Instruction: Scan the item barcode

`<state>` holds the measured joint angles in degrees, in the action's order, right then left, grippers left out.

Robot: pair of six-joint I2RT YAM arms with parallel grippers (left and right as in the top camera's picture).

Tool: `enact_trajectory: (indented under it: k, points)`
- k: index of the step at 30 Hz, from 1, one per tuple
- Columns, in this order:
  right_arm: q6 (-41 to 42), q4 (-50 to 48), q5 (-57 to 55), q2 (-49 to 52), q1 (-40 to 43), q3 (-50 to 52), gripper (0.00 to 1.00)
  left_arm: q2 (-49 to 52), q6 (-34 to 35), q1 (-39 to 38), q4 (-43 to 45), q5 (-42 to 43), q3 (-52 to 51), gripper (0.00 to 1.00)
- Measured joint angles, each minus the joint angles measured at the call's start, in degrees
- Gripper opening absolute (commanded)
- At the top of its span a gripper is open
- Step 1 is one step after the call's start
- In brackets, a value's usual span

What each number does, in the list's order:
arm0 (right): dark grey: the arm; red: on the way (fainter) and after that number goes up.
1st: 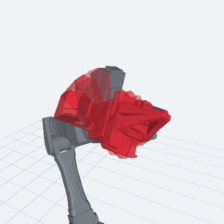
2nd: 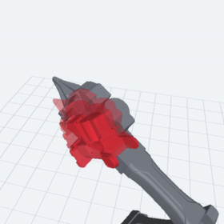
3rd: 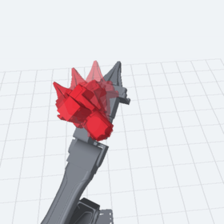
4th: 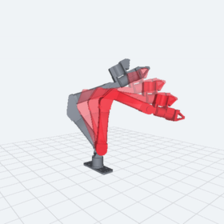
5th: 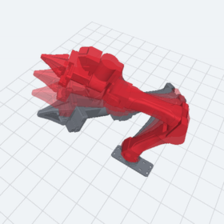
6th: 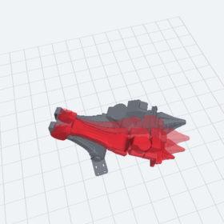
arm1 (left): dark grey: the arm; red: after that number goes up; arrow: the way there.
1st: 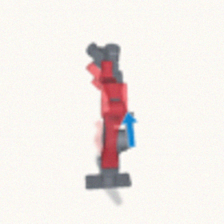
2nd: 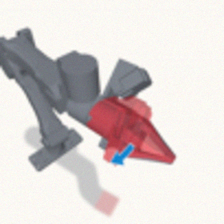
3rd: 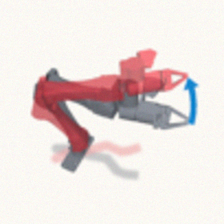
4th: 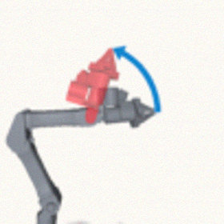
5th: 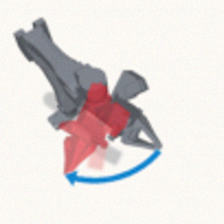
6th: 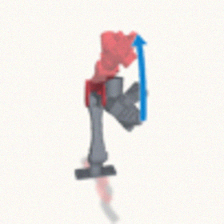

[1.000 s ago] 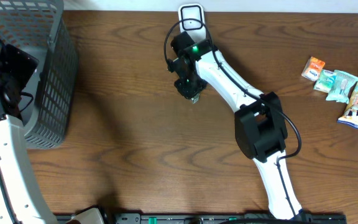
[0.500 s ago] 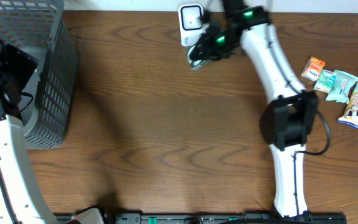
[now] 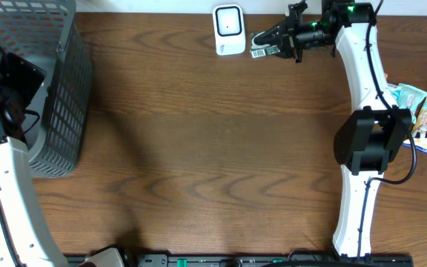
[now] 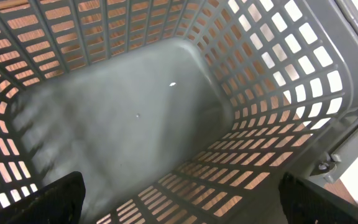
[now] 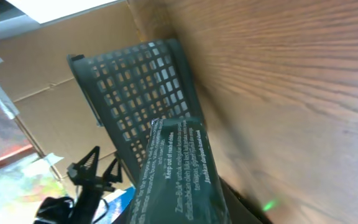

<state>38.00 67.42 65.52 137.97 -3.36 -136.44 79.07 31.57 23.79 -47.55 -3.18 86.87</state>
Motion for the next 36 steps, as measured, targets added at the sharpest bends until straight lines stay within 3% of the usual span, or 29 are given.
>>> enact_trajectory:
  k: [11,17,24,28,36]
  points:
    - [1.49,-3.28,-2.34,0.00,-1.03,0.00,0.17,0.02,0.00,0.00,0.00,0.00,0.00,0.98]
    - [-1.27,-7.17,-26.95,0.00,-6.38,0.00,0.11,0.00,0.00,0.00,0.00,0.00,0.00,0.98]
    - [-3.28,-22.67,-67.19,0.63,-17.14,0.02,0.19,0.00,0.00,0.00,-0.02,0.02,0.00,0.98]
    - [-8.33,-33.75,-76.76,2.47,-20.74,0.00,0.22,0.00,0.00,0.00,0.04,0.00,0.00,0.98]
    - [-21.62,-52.98,-85.70,9.60,-22.38,0.00,0.25,0.00,0.00,0.00,0.02,0.00,0.00,0.98]
